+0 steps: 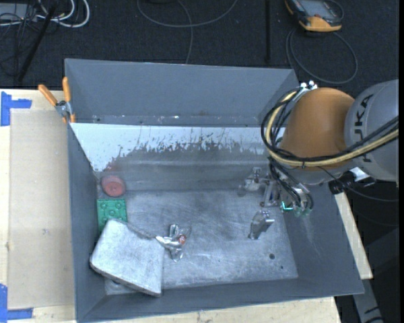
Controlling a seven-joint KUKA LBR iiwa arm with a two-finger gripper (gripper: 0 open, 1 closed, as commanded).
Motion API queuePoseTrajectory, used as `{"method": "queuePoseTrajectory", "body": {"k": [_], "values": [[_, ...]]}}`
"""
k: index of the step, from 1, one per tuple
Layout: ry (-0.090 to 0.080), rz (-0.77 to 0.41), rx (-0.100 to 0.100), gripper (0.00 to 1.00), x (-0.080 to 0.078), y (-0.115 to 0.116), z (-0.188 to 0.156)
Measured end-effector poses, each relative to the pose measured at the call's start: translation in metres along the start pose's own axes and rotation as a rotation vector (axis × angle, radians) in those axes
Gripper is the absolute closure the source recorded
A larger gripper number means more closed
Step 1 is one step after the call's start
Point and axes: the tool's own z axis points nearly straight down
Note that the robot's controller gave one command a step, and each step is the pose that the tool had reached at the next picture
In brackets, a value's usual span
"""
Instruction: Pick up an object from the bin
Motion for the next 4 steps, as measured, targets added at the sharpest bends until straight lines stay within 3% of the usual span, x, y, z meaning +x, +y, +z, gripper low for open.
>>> {"method": "queuePoseTrajectory", "body": {"k": [1, 2, 3, 4], "values": [[-0.003, -0.133, -0.002, 0.0, 0.072, 0.11, -0.011], [-0.008, -0.416, 0.002, 0.0, 0.006, 0.137, 0.074], [-0.011, -0.627, 0.005, 0.0, 0.003, 0.17, 0.074], [-0.012, -0.624, 0.004, 1.0, 0.003, 0.17, 0.073]]}}
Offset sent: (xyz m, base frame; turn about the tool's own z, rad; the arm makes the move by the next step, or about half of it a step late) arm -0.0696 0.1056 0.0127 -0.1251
